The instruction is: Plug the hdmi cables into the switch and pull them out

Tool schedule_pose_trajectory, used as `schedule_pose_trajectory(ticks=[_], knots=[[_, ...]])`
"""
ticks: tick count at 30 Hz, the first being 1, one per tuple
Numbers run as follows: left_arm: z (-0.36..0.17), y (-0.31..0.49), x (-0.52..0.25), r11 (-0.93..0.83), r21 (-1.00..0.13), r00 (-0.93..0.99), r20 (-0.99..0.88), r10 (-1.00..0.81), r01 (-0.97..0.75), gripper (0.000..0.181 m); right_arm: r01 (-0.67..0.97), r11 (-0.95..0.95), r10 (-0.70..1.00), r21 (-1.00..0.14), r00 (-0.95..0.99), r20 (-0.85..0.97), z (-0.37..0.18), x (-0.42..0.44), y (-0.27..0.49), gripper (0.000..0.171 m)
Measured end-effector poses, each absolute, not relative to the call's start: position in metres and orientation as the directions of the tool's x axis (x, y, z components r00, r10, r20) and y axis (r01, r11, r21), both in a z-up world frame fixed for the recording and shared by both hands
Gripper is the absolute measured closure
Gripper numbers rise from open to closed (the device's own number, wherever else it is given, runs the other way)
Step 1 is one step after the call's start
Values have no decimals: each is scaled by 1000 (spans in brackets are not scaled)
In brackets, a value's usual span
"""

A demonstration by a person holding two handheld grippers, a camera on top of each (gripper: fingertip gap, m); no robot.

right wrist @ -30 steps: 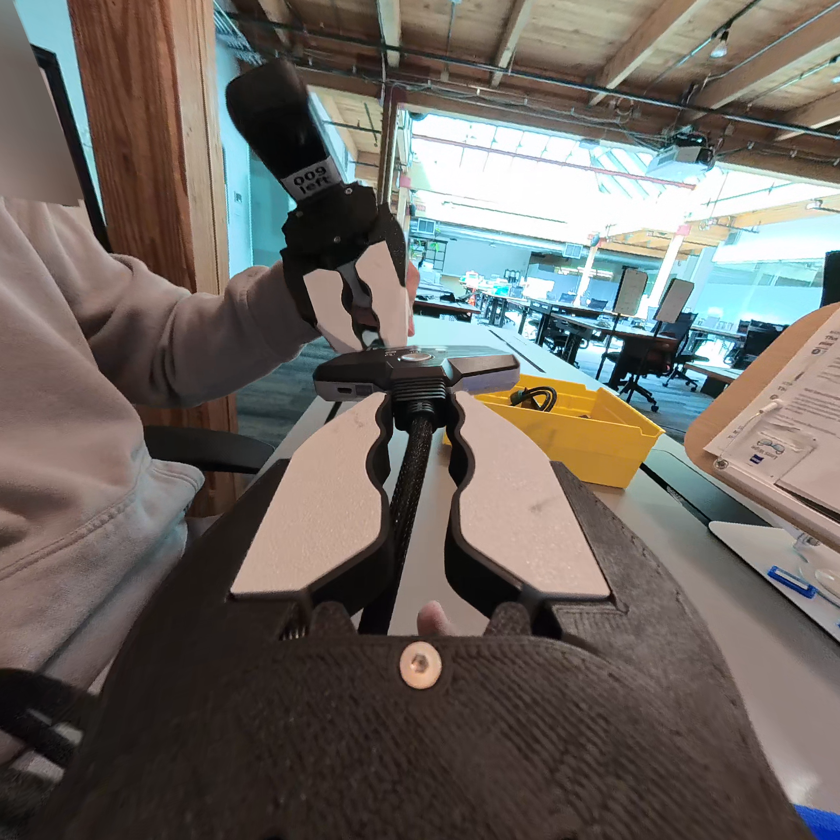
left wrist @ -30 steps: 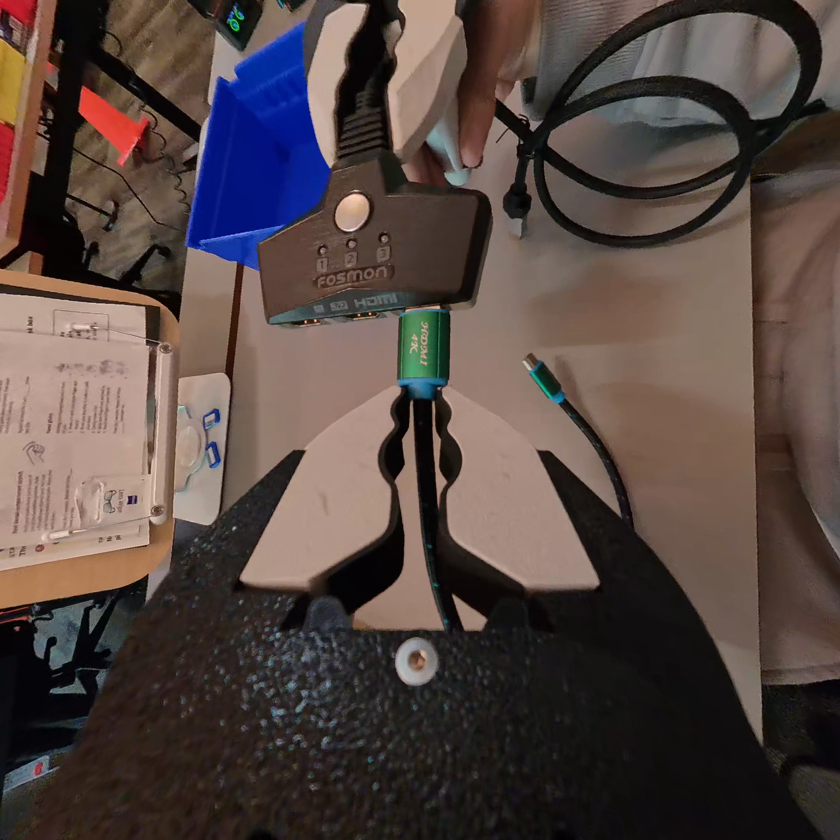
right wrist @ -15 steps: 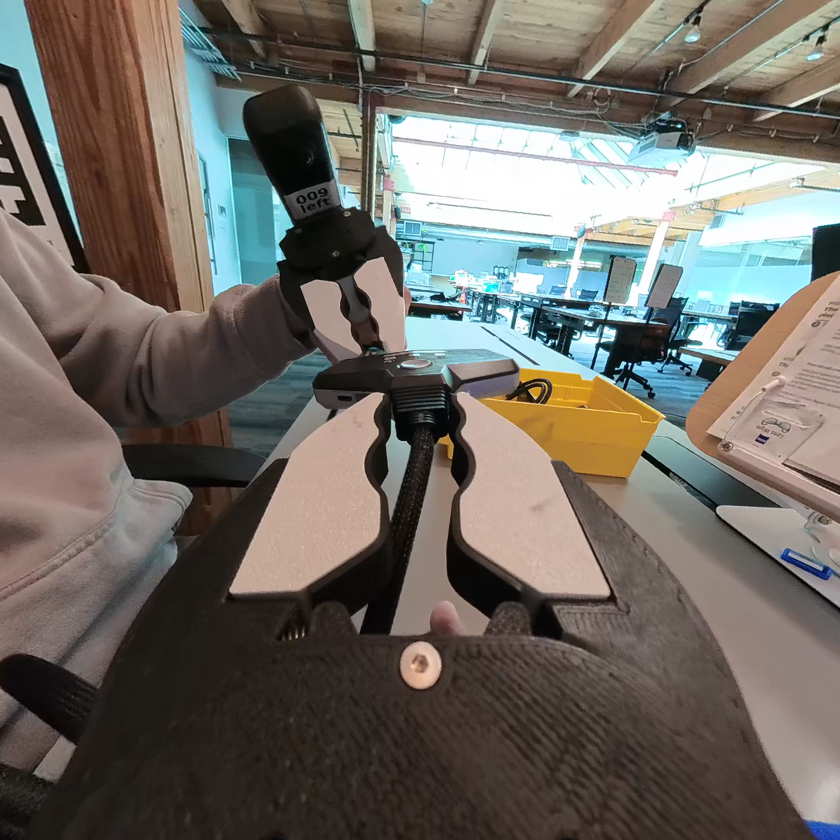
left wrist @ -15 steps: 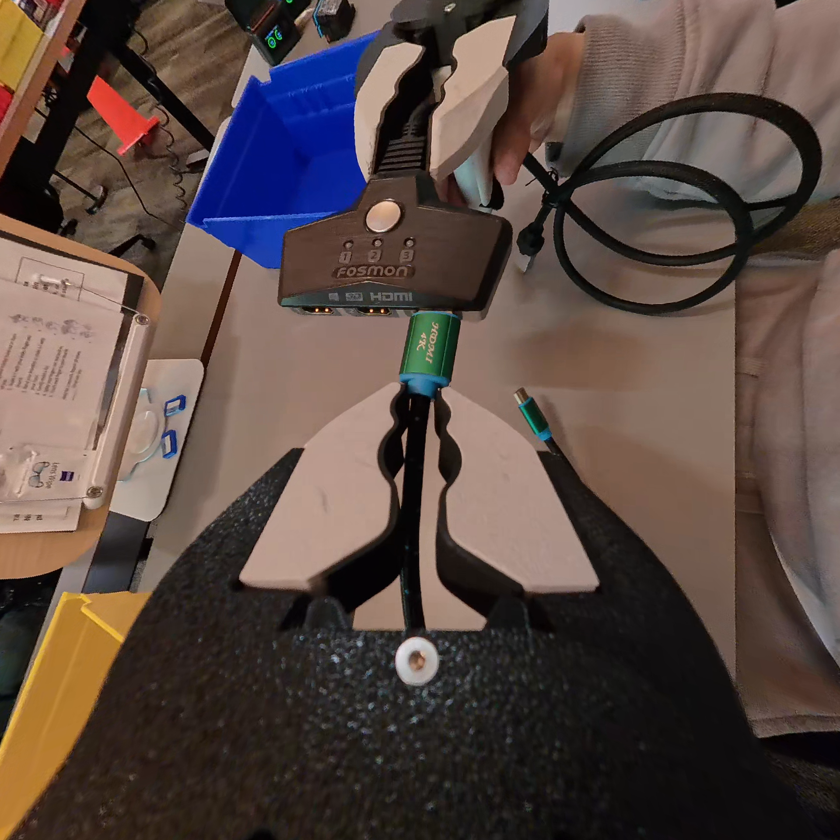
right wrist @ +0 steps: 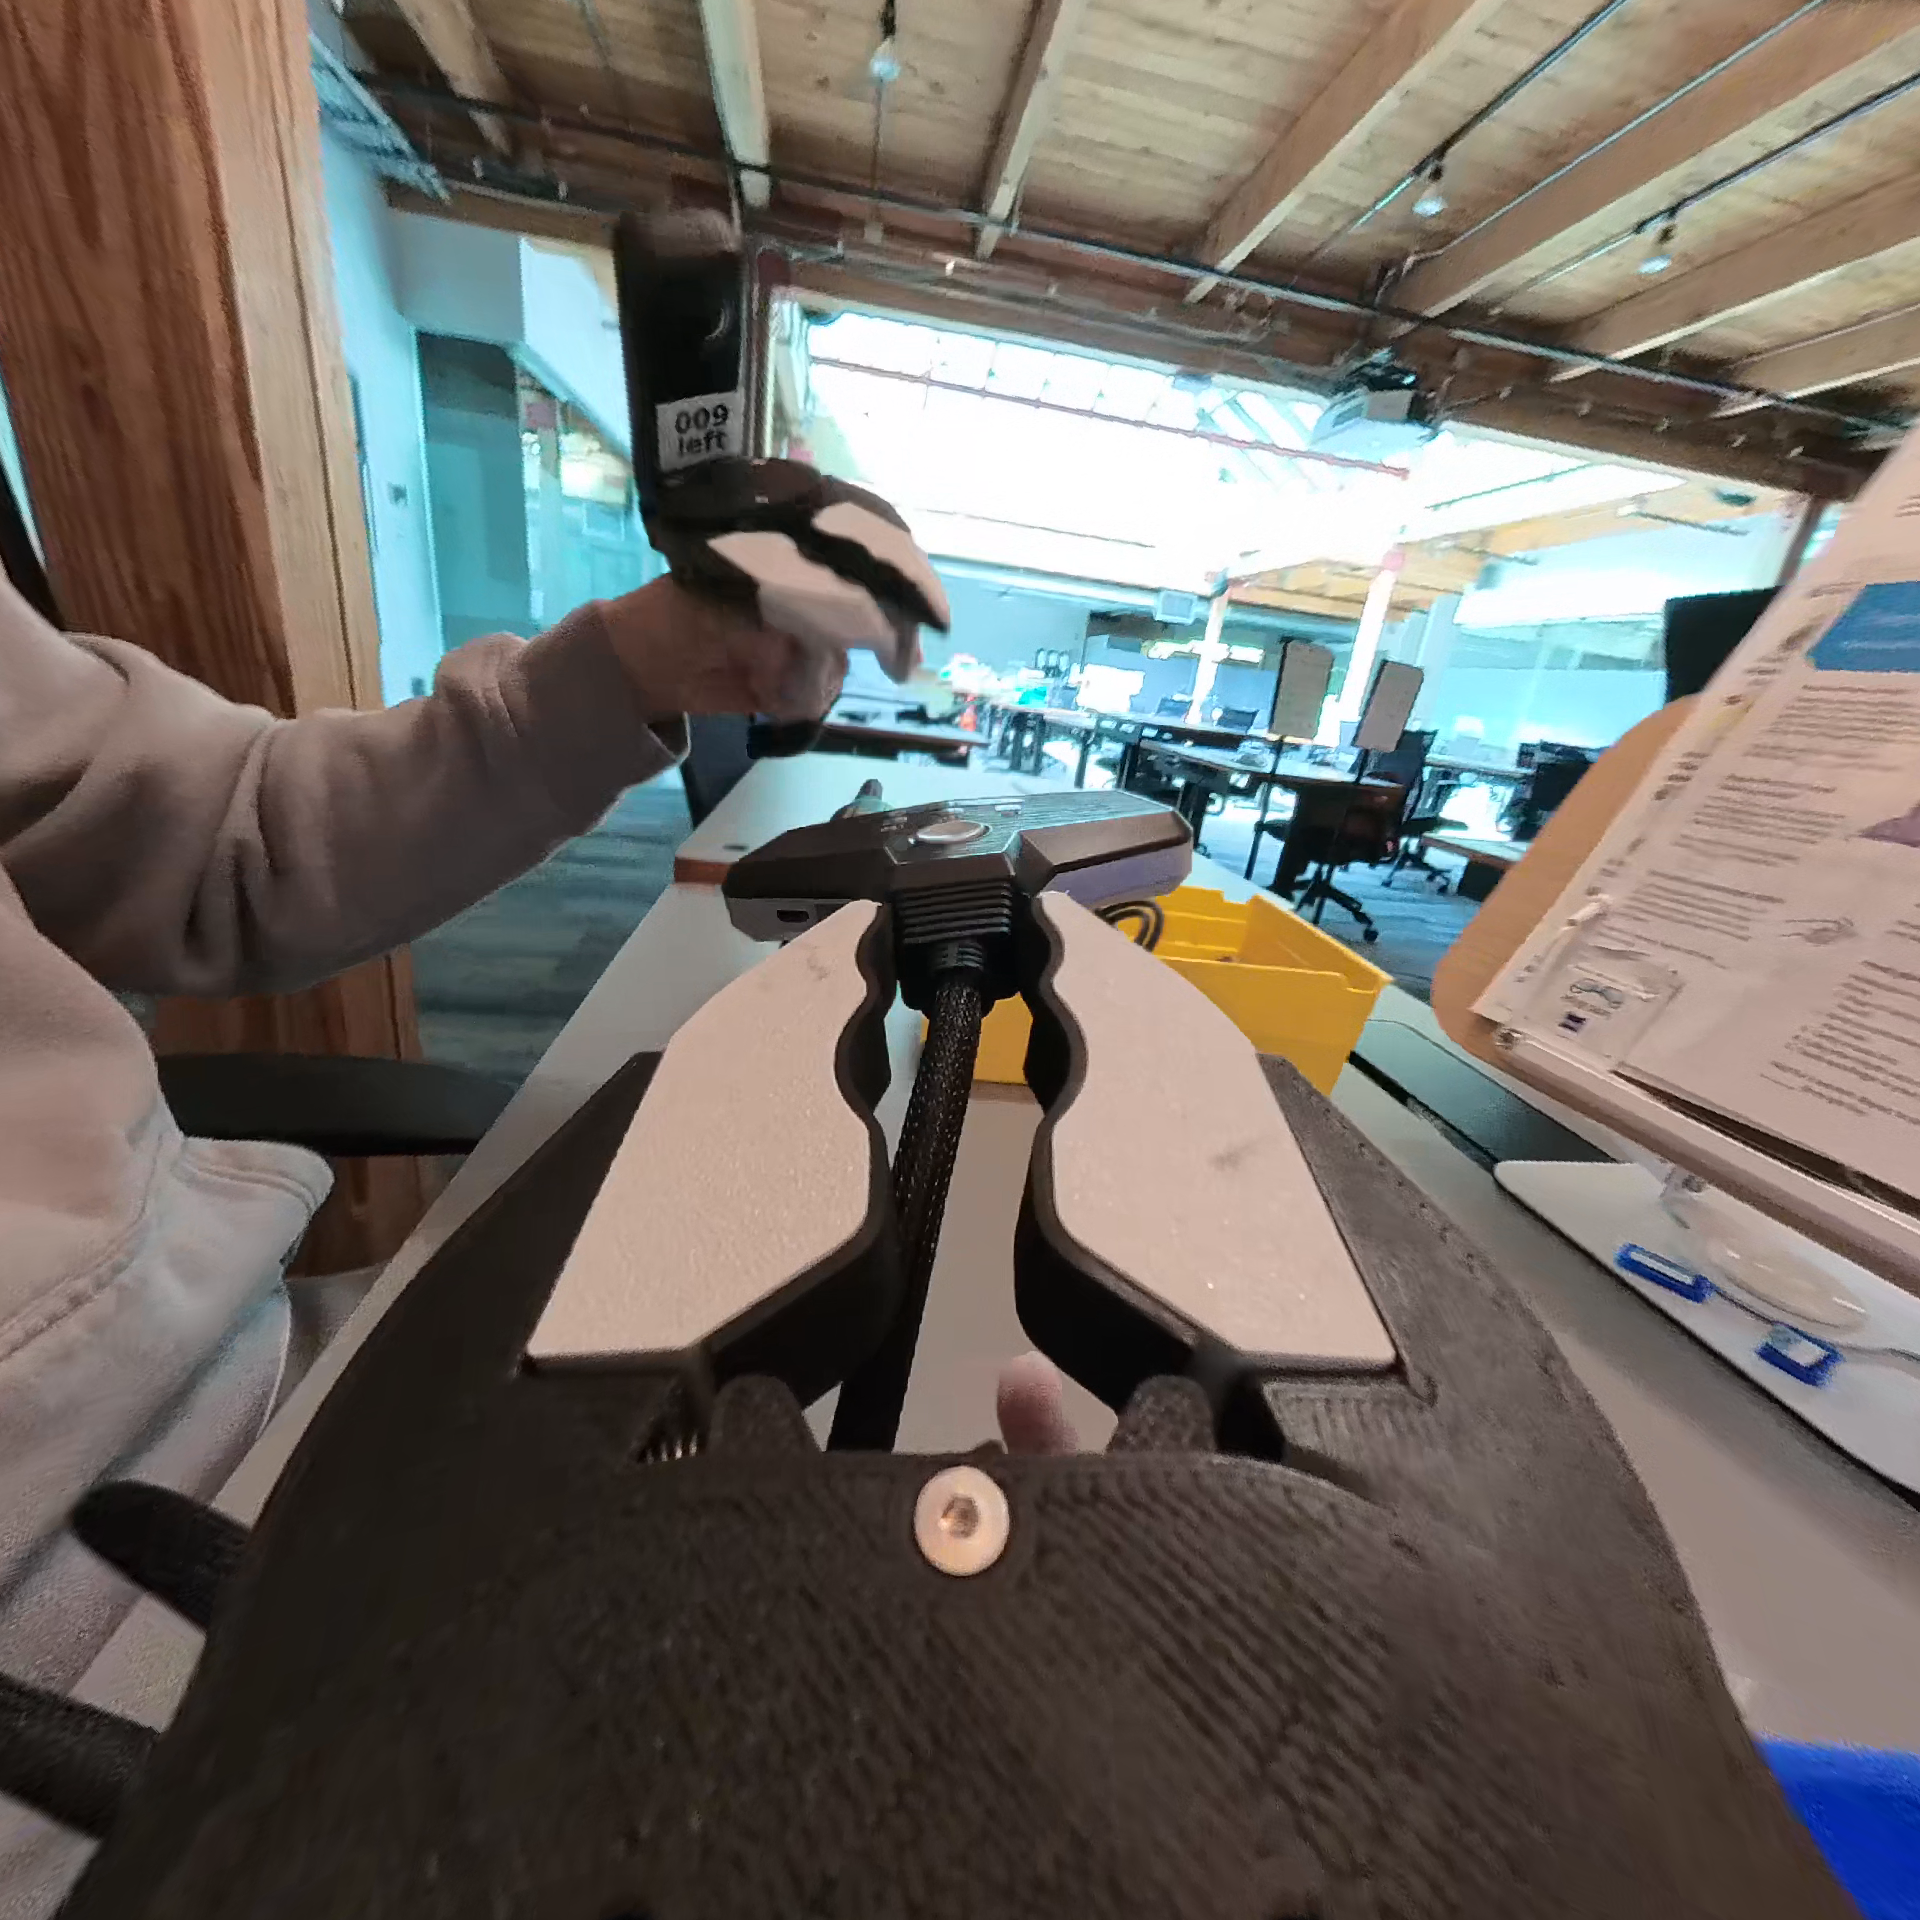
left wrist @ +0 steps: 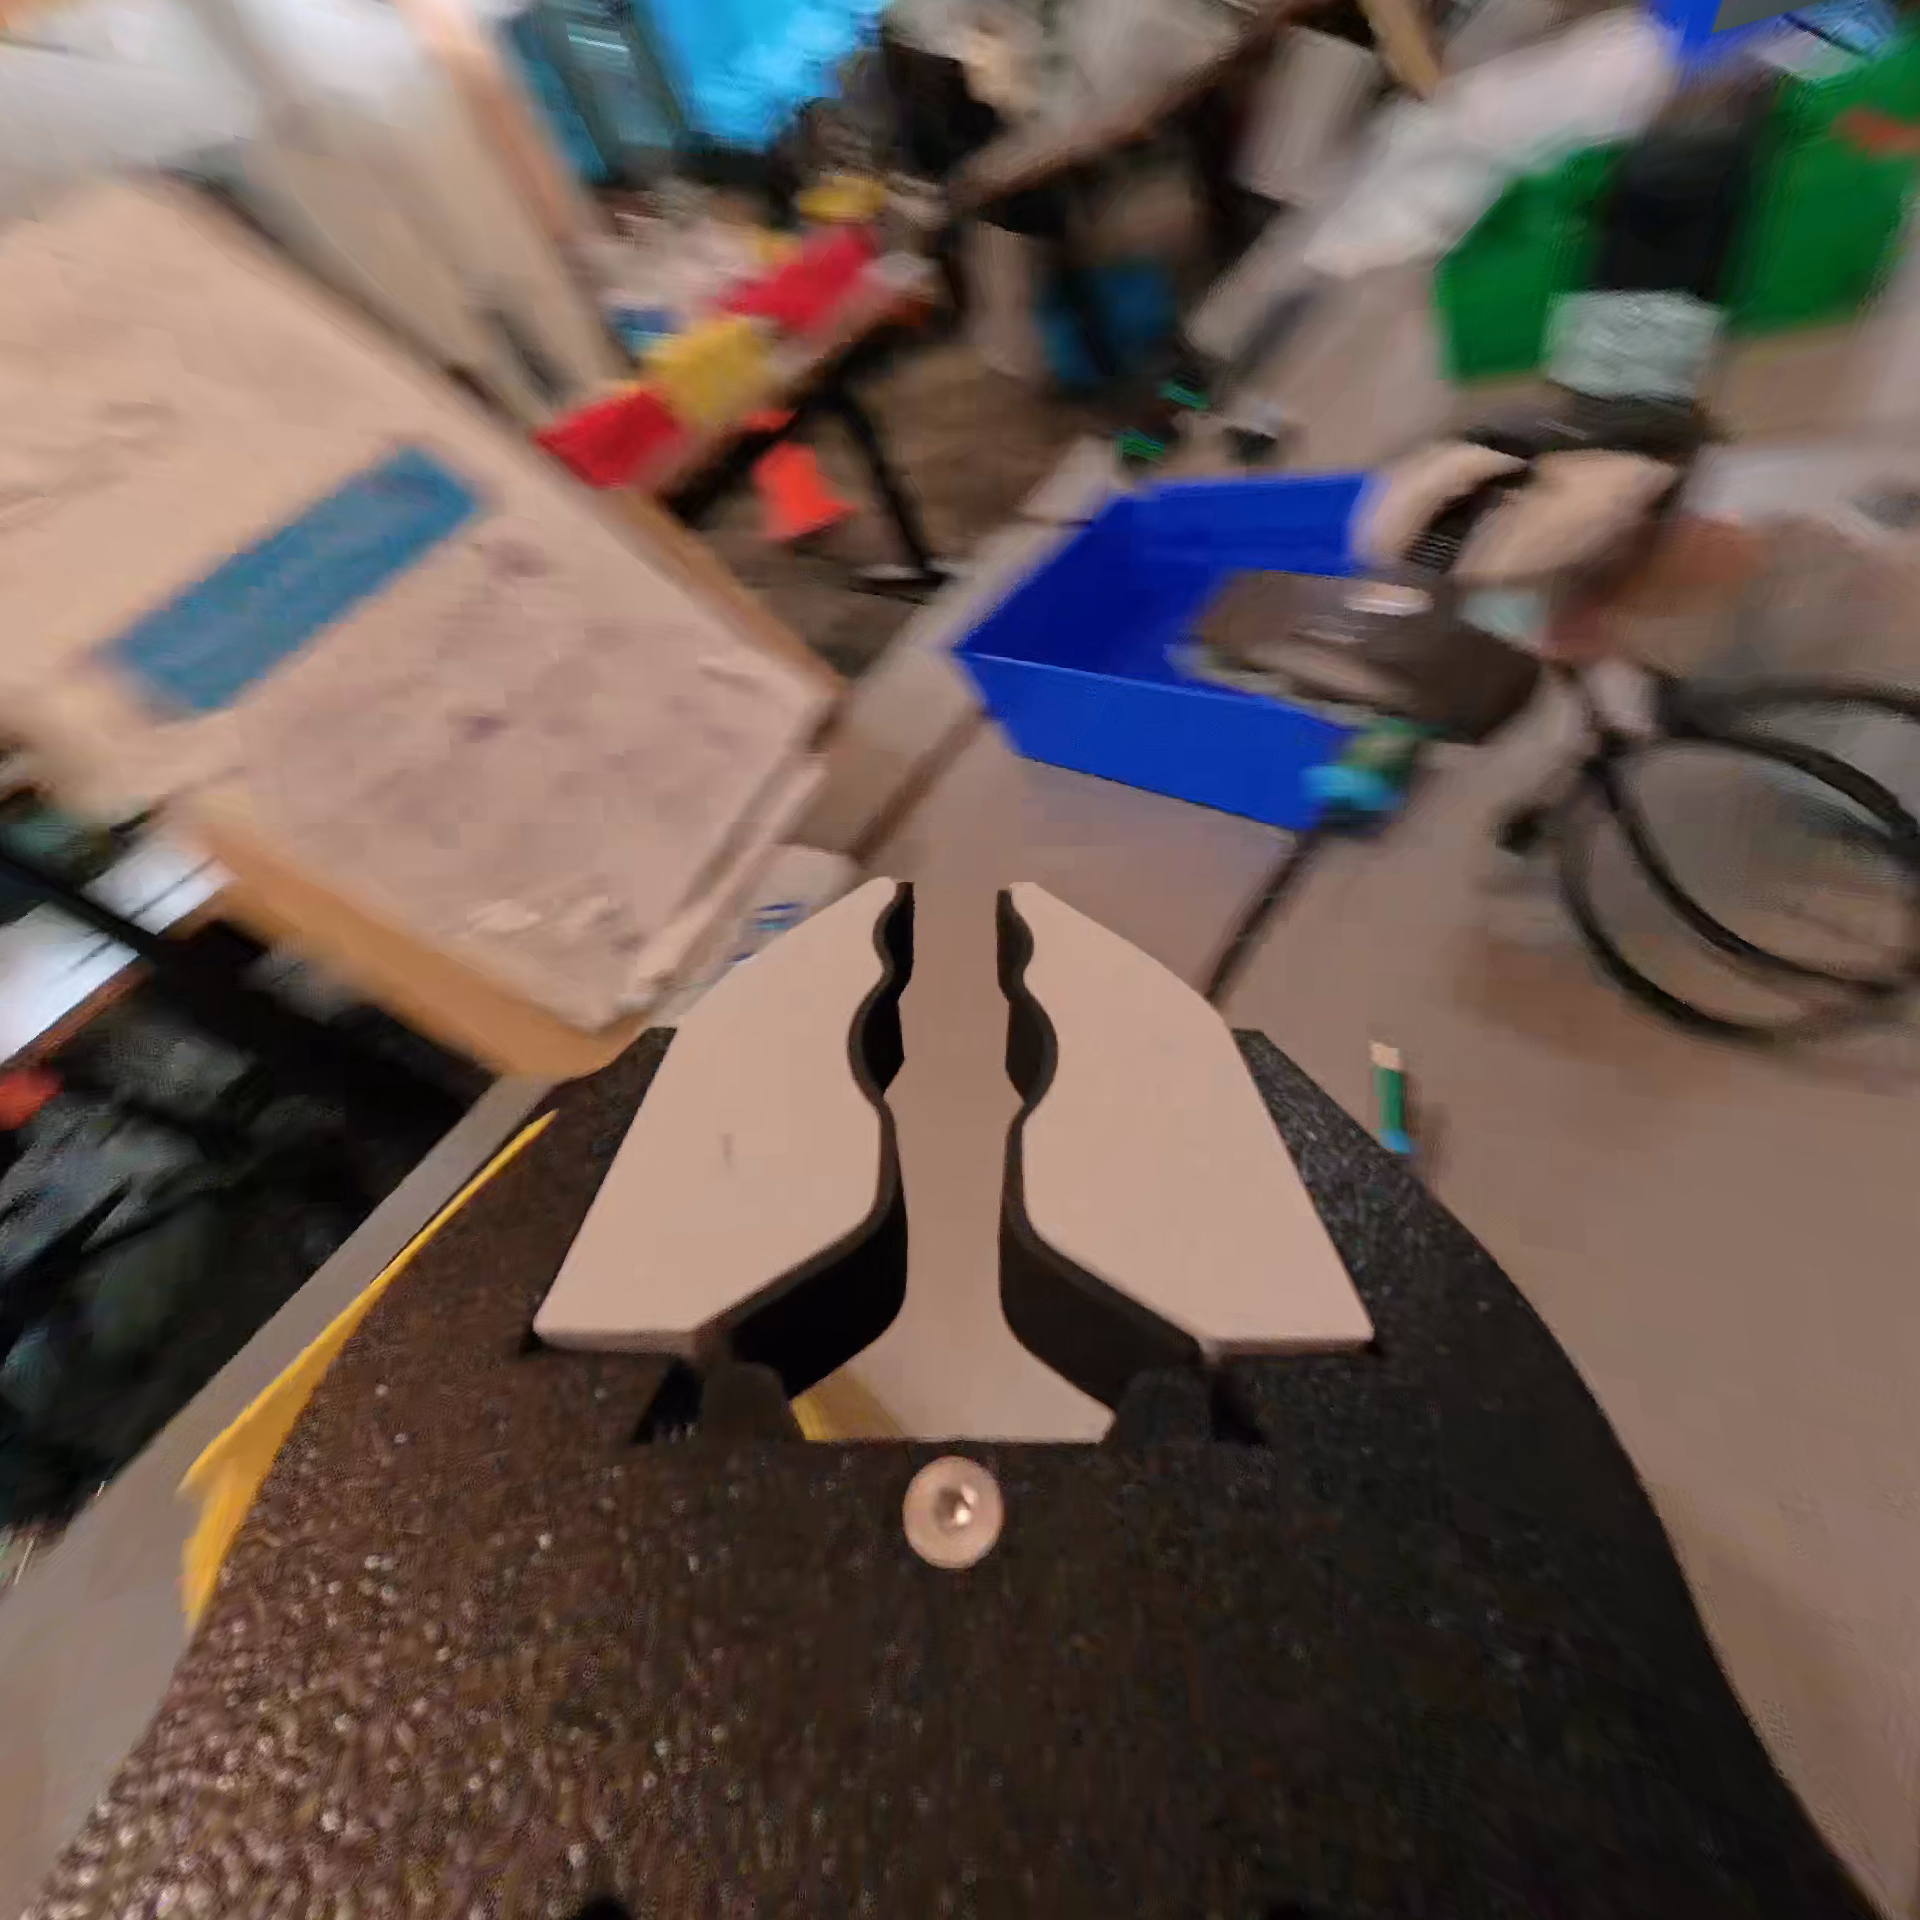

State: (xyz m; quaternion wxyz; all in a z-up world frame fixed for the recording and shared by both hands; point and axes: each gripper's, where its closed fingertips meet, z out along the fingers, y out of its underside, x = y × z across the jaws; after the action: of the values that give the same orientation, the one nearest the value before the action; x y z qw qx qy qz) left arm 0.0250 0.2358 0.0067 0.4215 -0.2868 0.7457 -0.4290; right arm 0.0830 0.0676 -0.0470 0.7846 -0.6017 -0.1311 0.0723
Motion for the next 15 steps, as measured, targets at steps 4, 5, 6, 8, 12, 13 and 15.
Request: schedule_pose_trajectory(ticks=[4, 5, 6, 8, 12, 13, 15], knots=[[-1, 361, 25, 283, -912, -124, -257, -958, -296, 163, -32, 358, 244, -933, 968, 61, -35, 105, 45, 148], [-24, 383, 23, 240, -877, -88, -224, -971, -416, 161, -44, 375, 246, -926, 968, 53, -34, 109, 40, 149], [-47, 402, 19, 196, -831, -48, -201, -978, -521, 159, -52, 388, 240, -920, 970, 46, -33, 112, 37, 149], [-82, 426, 20, 121, -773, 10, -163, -987, -623, 155, -66, 401, 240, -914, 970, 36, -33, 117, 32, 149], [-131, 435, 46, -119, -744, 62, 104, -993, -658, 150, -57, 389, 236, -919, 971, 40, -36, 118, 35, 149], [-139, 433, 54, -169, -732, 63, 171, -983, -660, 151, -50, 382, 234, -923, 971, 44, -37, 117, 37, 149], [-156, 433, 70, -244, -698, 82, 257, -963, -673, 151, -34, 363, 236, -931, 970, 56, -40, 115, 40, 149]])
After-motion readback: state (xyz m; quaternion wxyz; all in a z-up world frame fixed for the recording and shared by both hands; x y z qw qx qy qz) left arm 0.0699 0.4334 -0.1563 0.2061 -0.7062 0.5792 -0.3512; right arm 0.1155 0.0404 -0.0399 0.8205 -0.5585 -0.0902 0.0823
